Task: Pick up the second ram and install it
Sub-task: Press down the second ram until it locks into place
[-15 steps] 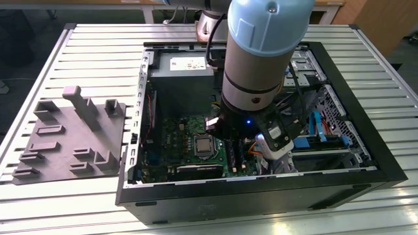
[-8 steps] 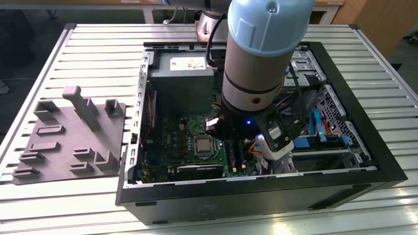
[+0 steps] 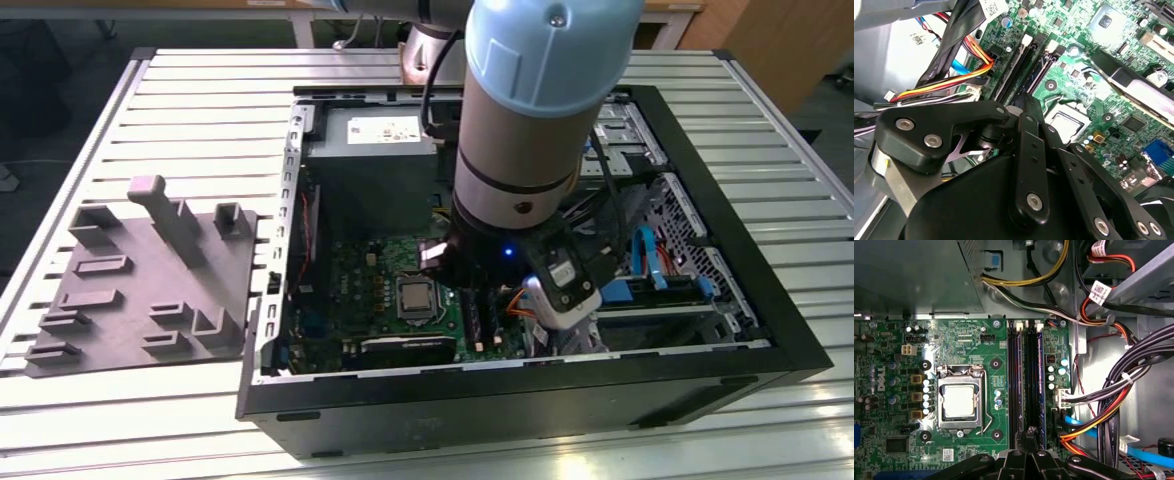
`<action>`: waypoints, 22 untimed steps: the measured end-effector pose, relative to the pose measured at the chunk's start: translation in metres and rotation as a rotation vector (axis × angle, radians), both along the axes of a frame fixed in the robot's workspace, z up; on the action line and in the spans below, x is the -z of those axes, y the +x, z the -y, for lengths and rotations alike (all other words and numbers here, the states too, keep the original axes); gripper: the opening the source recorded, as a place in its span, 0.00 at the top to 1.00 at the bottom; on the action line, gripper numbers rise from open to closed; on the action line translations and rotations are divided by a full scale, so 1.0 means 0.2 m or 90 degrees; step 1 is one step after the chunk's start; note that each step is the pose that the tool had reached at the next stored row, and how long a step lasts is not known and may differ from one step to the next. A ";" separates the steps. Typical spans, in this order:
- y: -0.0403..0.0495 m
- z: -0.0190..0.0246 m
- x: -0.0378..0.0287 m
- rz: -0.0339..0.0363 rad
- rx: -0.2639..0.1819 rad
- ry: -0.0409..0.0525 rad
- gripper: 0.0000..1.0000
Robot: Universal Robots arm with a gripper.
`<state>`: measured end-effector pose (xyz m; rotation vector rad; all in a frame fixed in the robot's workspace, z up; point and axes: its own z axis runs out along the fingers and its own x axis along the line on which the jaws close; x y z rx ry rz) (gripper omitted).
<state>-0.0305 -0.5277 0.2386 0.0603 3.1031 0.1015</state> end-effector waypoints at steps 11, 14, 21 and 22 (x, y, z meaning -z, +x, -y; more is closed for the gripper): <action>0.000 0.007 0.003 0.0000 0.000 -0.0003 0.89; 0.000 0.007 0.008 0.0000 0.000 -0.0004 0.89; 0.000 0.007 0.014 0.0000 0.000 -0.0004 0.89; 0.000 0.007 0.014 0.0000 0.000 -0.0004 0.89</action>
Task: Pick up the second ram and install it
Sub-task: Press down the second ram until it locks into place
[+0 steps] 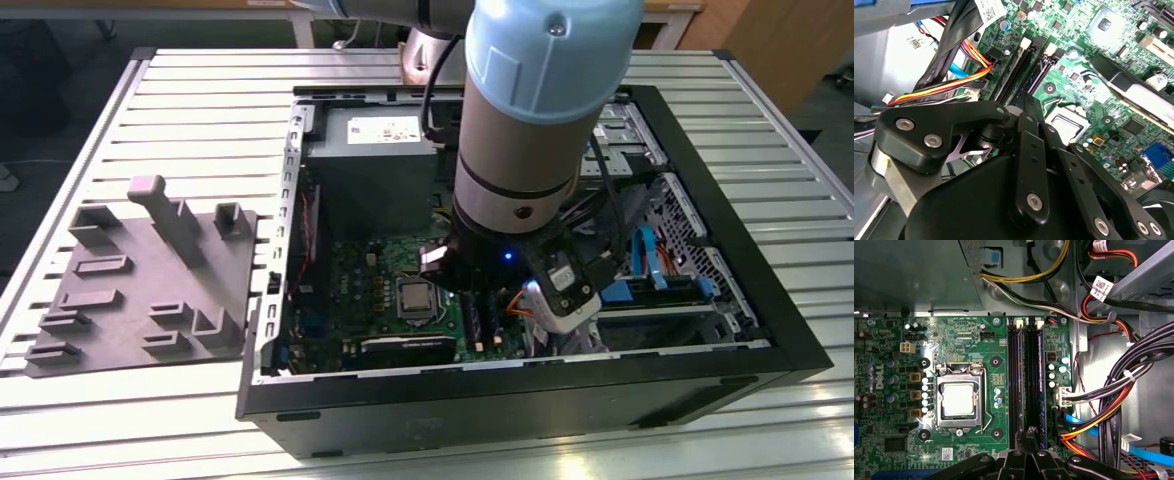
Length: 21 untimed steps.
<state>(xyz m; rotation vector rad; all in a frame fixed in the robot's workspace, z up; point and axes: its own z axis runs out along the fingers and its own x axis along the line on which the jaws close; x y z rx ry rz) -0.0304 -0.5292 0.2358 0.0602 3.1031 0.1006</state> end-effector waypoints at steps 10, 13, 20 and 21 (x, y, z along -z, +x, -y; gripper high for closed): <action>0.000 0.000 0.014 0.0000 0.000 -0.0003 0.89; 0.000 0.004 0.018 0.0000 0.000 -0.0008 0.89; 0.000 0.005 0.022 0.0000 0.000 -0.0011 0.89; 0.000 0.005 0.022 0.0000 0.000 -0.0011 0.89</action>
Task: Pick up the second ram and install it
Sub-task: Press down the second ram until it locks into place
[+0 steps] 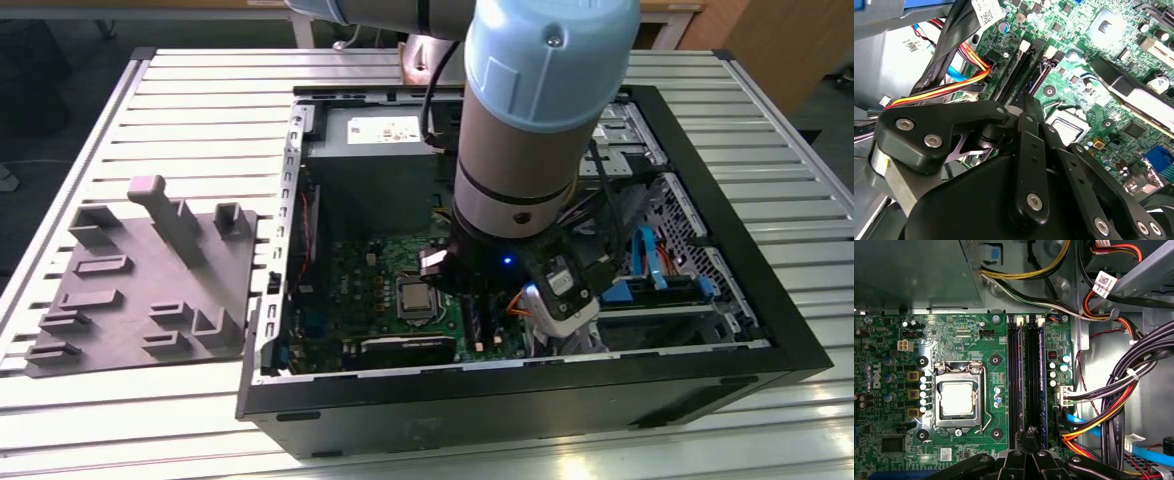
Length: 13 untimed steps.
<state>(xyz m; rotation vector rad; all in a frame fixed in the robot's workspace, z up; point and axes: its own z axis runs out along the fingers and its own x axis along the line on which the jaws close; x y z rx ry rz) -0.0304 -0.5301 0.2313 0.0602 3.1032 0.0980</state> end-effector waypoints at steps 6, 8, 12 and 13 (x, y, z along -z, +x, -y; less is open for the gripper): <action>0.000 0.000 0.006 0.0001 0.000 0.0003 0.89; 0.000 0.000 0.010 0.0000 0.000 0.0000 0.89; 0.000 0.000 0.013 0.0000 0.000 0.0000 0.89; 0.000 0.000 0.013 0.0000 0.000 -0.0001 0.89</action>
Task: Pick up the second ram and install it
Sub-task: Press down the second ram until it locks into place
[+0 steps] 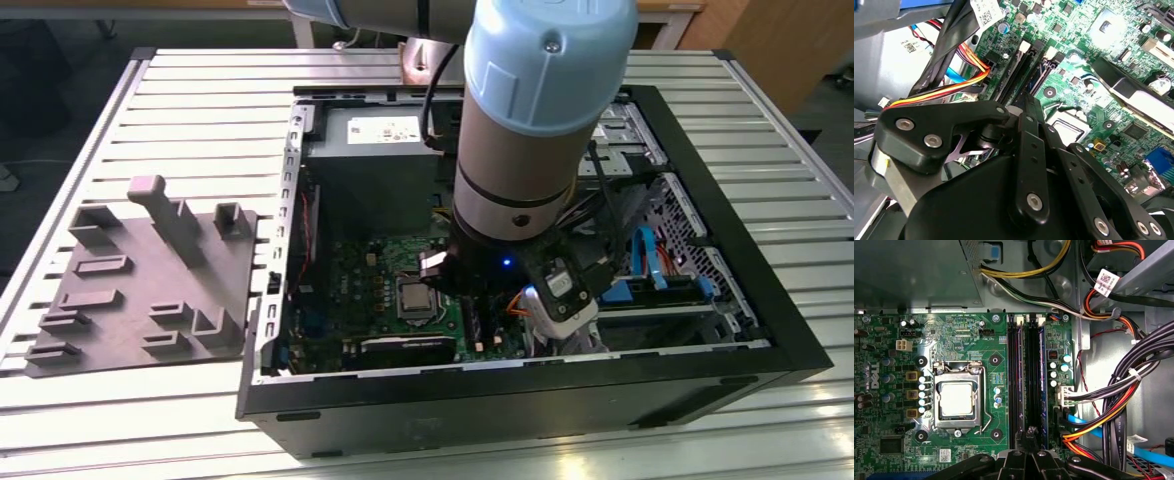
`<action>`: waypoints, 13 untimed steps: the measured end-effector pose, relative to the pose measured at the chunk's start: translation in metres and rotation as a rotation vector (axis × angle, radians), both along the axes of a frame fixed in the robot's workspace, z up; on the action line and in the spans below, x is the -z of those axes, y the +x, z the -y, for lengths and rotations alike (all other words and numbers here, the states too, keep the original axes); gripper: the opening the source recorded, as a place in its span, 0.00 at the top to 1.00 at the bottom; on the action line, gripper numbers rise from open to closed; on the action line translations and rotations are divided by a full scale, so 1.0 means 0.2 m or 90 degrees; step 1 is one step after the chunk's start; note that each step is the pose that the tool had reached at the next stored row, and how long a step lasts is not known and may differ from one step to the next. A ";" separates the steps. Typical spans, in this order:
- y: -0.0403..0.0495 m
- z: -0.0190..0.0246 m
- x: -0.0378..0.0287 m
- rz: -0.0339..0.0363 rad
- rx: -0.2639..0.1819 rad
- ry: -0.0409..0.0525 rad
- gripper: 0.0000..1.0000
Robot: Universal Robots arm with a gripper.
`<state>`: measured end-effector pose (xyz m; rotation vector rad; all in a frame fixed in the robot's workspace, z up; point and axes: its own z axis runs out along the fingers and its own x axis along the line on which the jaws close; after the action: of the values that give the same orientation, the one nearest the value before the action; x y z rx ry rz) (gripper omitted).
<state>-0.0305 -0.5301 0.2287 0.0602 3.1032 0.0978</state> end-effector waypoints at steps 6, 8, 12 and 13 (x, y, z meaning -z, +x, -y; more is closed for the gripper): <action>0.000 0.000 0.004 0.0000 0.000 0.0000 0.89; 0.000 0.000 0.005 0.0000 0.000 0.0001 0.89; 0.000 0.000 0.009 0.0000 0.000 -0.0001 0.89; 0.000 0.000 0.010 0.0000 0.000 0.0000 0.89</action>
<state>-0.0305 -0.5301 0.2268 0.0602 3.1032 0.0978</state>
